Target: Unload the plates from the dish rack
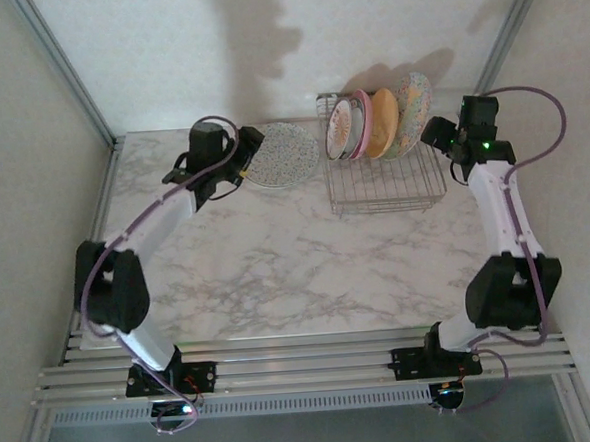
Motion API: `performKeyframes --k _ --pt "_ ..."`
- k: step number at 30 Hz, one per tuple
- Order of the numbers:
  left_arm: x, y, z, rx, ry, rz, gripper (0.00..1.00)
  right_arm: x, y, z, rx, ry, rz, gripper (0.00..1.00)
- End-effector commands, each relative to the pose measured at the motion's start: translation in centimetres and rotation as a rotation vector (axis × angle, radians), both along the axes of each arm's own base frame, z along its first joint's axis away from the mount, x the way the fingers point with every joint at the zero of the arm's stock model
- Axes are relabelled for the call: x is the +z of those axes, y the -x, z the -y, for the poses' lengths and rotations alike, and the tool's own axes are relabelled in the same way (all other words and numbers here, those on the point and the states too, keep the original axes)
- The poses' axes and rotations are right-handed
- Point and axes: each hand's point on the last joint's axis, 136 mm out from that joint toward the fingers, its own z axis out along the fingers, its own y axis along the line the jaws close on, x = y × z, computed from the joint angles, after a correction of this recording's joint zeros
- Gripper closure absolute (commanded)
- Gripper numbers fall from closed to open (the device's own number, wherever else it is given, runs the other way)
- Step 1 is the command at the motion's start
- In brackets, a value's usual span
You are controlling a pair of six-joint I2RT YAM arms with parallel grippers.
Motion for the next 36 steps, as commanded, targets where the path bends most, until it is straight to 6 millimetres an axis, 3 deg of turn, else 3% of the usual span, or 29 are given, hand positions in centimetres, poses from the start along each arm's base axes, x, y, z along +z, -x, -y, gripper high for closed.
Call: performKeyframes --k 1,4,8,15,24,32,36 --pt "7.7 3.6 3.6 -0.143 0.081 0.270 0.14 1.6 -3.0 -0.8 0.096 -0.040 0.089 0.16" --pt "10.6 6.9 5.7 -0.222 0.083 0.370 0.15 0.3 -4.6 -0.8 0.122 -0.032 0.068 0.19" --pt "12.2 10.4 7.2 -0.266 0.054 0.443 0.15 -1.8 -6.3 -0.6 0.124 -0.039 0.039 0.20" --pt "14.3 13.9 7.7 -0.275 -0.004 0.534 0.16 -4.0 -9.4 -0.5 0.162 -0.030 0.033 0.29" --pt "13.7 15.1 6.6 -0.241 -0.040 0.518 0.17 -5.7 -12.6 -1.5 0.242 -0.037 0.045 0.51" --pt "13.0 15.4 6.0 -0.228 -0.059 0.493 0.17 -7.1 -13.9 -4.4 0.313 0.007 0.023 0.68" --pt "13.1 15.2 5.7 -0.218 -0.084 0.501 0.16 -7.2 -14.0 -4.8 0.288 0.044 0.021 0.76"
